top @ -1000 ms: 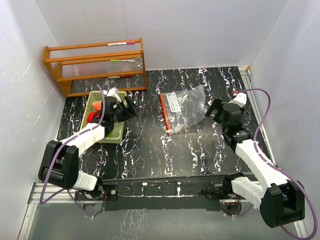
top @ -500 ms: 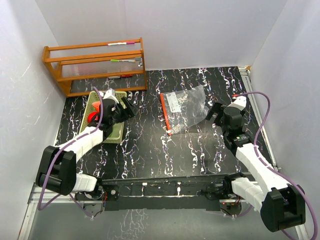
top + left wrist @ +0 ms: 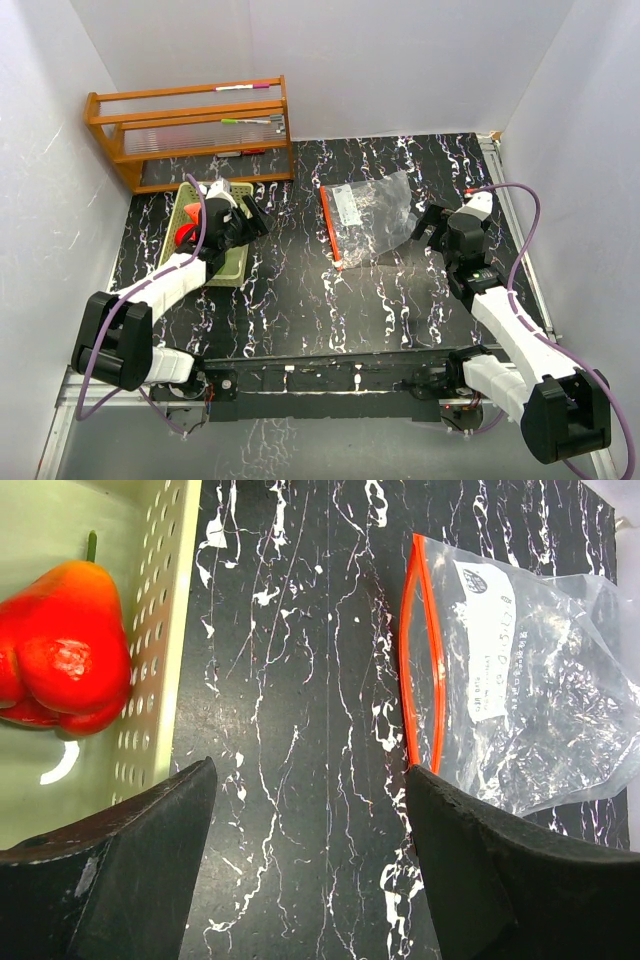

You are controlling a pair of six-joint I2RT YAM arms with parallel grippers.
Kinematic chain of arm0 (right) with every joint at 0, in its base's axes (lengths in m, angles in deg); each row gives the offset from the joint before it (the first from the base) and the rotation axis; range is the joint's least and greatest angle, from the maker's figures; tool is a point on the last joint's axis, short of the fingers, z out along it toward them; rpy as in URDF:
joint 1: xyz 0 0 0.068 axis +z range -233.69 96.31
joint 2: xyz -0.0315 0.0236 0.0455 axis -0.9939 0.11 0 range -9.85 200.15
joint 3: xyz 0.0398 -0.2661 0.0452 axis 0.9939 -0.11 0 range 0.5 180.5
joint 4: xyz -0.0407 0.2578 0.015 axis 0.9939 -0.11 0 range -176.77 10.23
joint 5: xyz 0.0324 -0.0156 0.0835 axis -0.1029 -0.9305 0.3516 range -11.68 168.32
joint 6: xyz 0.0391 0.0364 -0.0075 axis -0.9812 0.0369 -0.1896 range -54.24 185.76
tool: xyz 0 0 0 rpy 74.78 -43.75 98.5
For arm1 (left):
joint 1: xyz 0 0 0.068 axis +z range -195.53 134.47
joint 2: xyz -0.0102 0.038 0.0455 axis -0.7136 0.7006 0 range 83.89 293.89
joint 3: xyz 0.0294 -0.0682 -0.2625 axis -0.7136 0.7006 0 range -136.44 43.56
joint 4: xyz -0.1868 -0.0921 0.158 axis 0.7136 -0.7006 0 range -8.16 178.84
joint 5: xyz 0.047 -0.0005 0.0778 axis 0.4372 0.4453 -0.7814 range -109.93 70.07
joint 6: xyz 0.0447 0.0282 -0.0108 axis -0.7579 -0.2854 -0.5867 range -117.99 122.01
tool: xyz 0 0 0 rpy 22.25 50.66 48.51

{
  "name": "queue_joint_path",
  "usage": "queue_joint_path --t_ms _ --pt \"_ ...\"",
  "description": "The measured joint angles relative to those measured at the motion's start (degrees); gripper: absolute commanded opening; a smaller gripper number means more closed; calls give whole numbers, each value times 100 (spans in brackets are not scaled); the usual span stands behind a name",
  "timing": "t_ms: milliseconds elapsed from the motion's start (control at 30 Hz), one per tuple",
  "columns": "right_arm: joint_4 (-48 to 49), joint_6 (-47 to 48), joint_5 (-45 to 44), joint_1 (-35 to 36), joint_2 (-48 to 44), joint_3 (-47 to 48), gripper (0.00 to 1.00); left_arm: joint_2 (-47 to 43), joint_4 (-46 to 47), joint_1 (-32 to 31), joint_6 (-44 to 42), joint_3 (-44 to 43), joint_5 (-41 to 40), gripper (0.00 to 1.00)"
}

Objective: Open the zip-top bag and remove the fake food

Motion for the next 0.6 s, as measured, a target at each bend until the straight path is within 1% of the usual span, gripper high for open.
queue_joint_path --t_ms 600 --pt "-4 85 20 0 2 -2 98 -2 -33 0 -22 -31 -13 74"
